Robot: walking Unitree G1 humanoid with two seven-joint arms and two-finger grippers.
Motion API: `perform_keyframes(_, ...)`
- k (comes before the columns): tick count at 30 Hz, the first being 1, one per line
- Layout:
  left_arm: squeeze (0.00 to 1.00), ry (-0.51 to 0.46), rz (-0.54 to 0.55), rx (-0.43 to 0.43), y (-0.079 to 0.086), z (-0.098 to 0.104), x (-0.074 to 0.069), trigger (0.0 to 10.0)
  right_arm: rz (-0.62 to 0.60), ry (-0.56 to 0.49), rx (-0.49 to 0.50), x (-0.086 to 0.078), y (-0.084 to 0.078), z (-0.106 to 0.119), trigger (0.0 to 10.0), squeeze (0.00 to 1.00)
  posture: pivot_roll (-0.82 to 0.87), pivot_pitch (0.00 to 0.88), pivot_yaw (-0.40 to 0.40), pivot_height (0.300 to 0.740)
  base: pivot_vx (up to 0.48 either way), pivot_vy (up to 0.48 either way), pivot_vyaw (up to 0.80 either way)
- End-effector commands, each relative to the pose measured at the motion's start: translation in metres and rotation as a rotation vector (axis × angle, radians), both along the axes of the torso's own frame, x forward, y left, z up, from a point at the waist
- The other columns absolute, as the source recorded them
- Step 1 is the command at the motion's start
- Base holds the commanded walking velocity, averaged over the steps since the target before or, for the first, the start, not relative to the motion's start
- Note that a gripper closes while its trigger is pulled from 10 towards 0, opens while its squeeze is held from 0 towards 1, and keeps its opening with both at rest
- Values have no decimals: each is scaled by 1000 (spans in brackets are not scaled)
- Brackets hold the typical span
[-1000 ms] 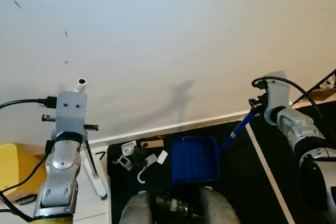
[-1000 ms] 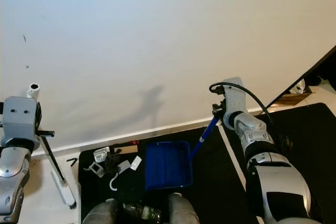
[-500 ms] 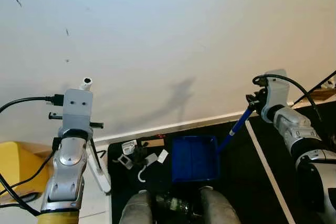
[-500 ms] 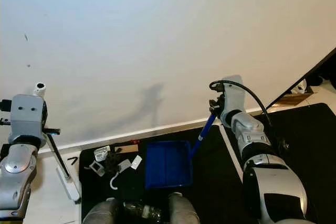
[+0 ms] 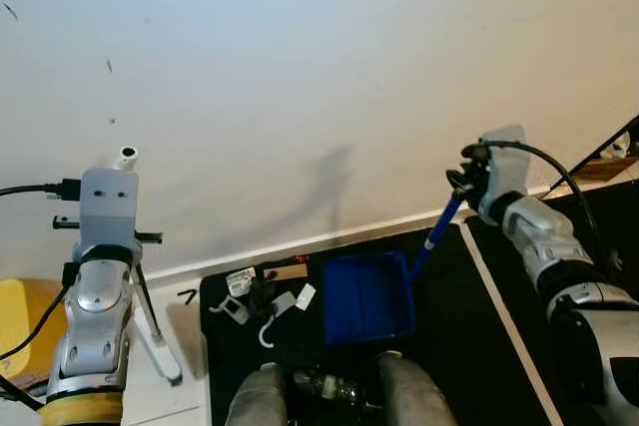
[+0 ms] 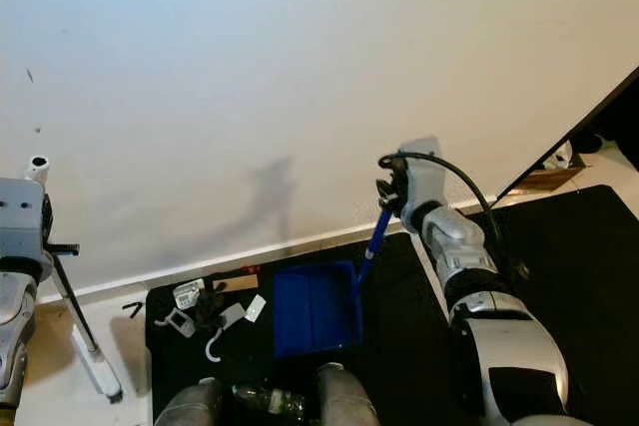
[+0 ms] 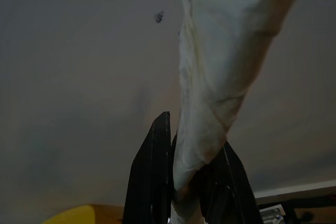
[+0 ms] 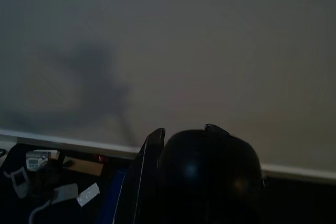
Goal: Sweep floor
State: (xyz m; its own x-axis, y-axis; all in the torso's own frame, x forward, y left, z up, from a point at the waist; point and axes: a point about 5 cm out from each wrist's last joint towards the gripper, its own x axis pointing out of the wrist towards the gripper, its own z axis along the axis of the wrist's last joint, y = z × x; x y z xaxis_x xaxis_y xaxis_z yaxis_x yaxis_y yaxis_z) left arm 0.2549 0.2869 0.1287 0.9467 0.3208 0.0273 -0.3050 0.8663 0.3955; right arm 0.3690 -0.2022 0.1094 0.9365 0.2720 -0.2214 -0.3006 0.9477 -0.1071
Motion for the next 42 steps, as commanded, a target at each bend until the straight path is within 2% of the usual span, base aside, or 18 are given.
perform_keyframes(1,0,-20,1,5,-1,0,-3,10000,-6,-29,11,3,3,4,10000,0,129,125,-62,740,0,0,0)
perform_keyframes(10,0,-23,1,-4,-5,-6,-7,10000,-1,-40,15,8,13,10,10000,0,153,118,-78,740,0,0,0)
perform_keyframes(15,0,-21,15,-9,-4,-9,-10,10000,36,-83,39,10,19,16,10000,0,165,114,-86,740,0,0,0)
perform_keyframes(18,0,-17,13,-11,-5,-10,-10,10000,71,-93,6,10,23,16,10000,0,165,115,-85,740,0,0,0)
perform_keyframes(19,0,-15,9,-13,-7,-11,-9,10000,115,-79,-49,6,30,9,10000,0,158,116,-82,740,0,0,0)
perform_keyframes(21,0,-14,8,-13,-7,-11,-9,10000,125,-70,-60,5,31,6,10000,0,158,116,-82,740,0,0,0)
perform_keyframes(22,0,-13,6,-14,-7,-12,-8,10000,145,-47,-136,1,34,-3,10000,0,159,116,-80,740,0,0,0)
perform_keyframes(25,0,-12,3,-14,-7,-12,-7,10000,139,-24,-156,-2,32,-10,10000,0,158,116,-78,740,0,0,0)
perform_keyframes(28,0,-11,2,-13,-7,-12,-7,10000,121,-19,-138,-3,29,-11,10000,0,157,115,-77,740,0,0,0)
perform_keyframes(30,0,-7,1,-12,-6,-13,-7,10000,95,-32,-92,-3,25,-9,10000,0,156,116,-74,740,0,0,0)
perform_keyframes(36,0,-1,-3,-9,-7,-15,-6,10000,37,-36,-60,-1,24,-8,10000,0,165,111,-70,740,0,0,0)
perform_keyframes(39,0,-1,1,-3,-3,-16,-6,10000,-13,-27,52,0,28,-8,10000,0,173,106,-67,740,0,0,0)
perform_keyframes(42,0,8,-8,6,1,-19,-5,10000,1,-35,70,1,33,-7,10000,0,172,106,-65,740,0,0,0)
